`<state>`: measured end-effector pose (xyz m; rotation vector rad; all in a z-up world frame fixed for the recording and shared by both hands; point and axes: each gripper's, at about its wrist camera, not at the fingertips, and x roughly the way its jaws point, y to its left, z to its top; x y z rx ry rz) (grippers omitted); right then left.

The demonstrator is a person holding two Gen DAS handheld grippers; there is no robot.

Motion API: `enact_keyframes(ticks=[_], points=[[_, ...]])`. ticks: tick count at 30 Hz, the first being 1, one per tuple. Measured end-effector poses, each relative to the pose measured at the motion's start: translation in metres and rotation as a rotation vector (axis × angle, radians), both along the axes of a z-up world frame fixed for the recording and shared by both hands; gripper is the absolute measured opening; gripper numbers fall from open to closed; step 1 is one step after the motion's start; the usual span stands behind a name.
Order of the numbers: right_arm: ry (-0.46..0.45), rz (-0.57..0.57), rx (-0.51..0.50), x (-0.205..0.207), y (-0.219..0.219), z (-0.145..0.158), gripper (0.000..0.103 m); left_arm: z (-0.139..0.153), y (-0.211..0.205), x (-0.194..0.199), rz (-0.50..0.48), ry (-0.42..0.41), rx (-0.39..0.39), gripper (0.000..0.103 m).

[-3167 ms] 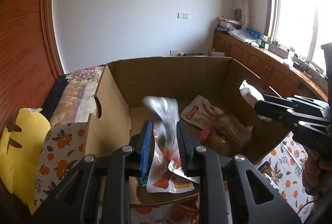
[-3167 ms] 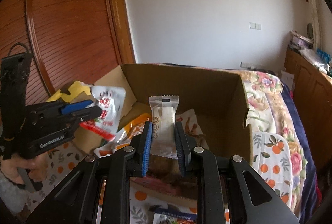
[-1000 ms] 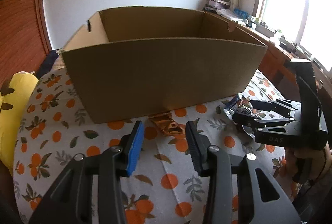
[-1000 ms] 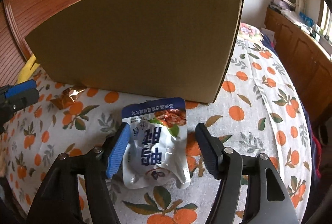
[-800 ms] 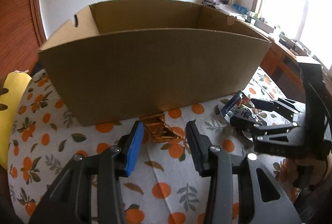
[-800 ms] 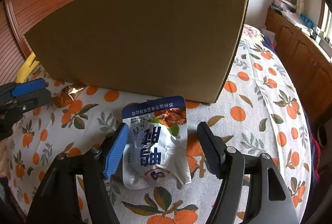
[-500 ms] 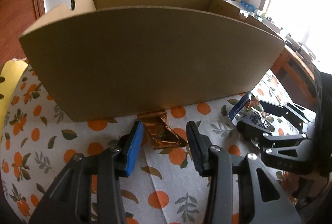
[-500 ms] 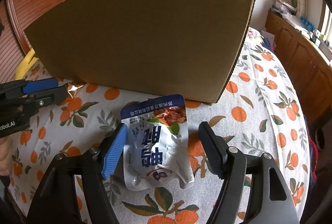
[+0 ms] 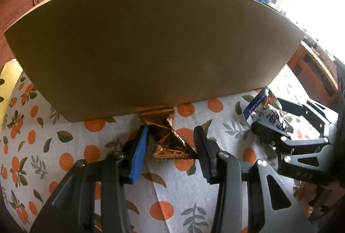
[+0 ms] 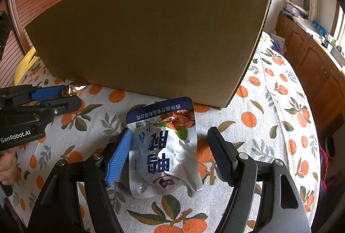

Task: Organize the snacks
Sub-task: 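Close the left gripper on the copper candy while the right grasps the white-blue duck-neck pack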

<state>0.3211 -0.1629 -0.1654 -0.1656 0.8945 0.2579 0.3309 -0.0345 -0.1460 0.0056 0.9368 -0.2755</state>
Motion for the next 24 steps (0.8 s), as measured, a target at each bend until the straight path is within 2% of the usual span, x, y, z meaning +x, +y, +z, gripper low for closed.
enact_keyframes(ticks=[8, 10, 11, 14, 17, 24], points=[[0.0, 0.0, -0.001, 0.0, 0.001, -0.001, 0.075, 0.0, -0.005, -0.005, 0.003, 0.001, 0.016, 0.042], [0.0, 0.0, -0.001, 0.0, 0.002, -0.001, 0.075, 0.0, -0.002, -0.007, 0.013, 0.008, 0.003, 0.038], [0.0, 0.0, -0.002, 0.0, 0.001, -0.001, 0.075, 0.001, 0.001, -0.009, 0.024, 0.011, -0.002, 0.03], [0.0, 0.0, -0.001, 0.0, 0.002, -0.001, 0.075, 0.001, 0.008, -0.011, 0.028, 0.014, -0.021, 0.025], [0.0, 0.0, 0.0, 0.0, 0.001, -0.001, 0.075, -0.001, 0.007, -0.019, 0.024, 0.002, 0.009, 0.017], [-0.001, 0.0, -0.004, 0.0, 0.003, -0.001, 0.075, 0.006, 0.003, -0.035, 0.012, -0.017, 0.046, 0.014]])
